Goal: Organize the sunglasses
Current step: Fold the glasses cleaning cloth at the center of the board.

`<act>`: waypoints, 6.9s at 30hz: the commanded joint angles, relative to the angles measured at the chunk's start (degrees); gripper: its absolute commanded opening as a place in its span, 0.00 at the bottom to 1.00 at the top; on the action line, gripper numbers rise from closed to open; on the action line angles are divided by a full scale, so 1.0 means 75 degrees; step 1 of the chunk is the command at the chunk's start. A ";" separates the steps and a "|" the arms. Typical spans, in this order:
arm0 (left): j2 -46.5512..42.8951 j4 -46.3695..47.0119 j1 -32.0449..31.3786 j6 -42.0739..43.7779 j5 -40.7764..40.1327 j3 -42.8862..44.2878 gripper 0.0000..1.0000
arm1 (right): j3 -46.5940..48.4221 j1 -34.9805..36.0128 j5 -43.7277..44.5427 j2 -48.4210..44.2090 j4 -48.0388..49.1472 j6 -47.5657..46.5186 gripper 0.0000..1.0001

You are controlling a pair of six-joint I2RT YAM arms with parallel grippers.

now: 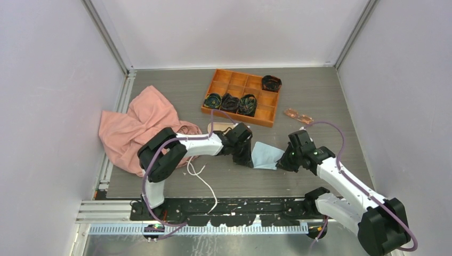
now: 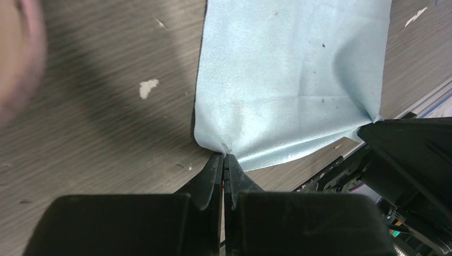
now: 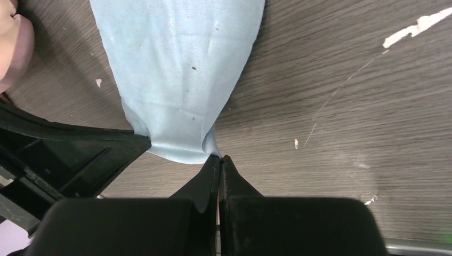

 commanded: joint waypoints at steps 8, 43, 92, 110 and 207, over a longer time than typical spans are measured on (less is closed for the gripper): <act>-0.0747 0.0028 -0.0577 -0.0623 -0.0686 -0.0442 0.01 | -0.0268 -0.0027 0.0069 -0.0516 -0.1069 0.0014 0.01; -0.1882 -0.2221 -0.1532 -0.0707 -0.2644 -0.0067 0.42 | 0.0090 -0.0014 0.0852 -0.1380 -0.1731 0.0474 0.30; 0.1409 -0.1836 -0.0168 0.1496 -0.0960 0.2346 0.18 | 0.0286 -0.0021 0.1421 0.2053 0.0859 -0.0950 0.29; 0.1301 -0.1950 -0.0098 0.1561 -0.1024 0.2443 0.01 | 0.0315 -0.0016 0.1495 0.2038 0.0732 -0.0802 0.27; -0.0249 -0.1399 -0.0530 0.1414 -0.0806 0.1166 0.01 | 0.1675 0.0926 0.1234 0.4165 0.1350 -0.1670 0.25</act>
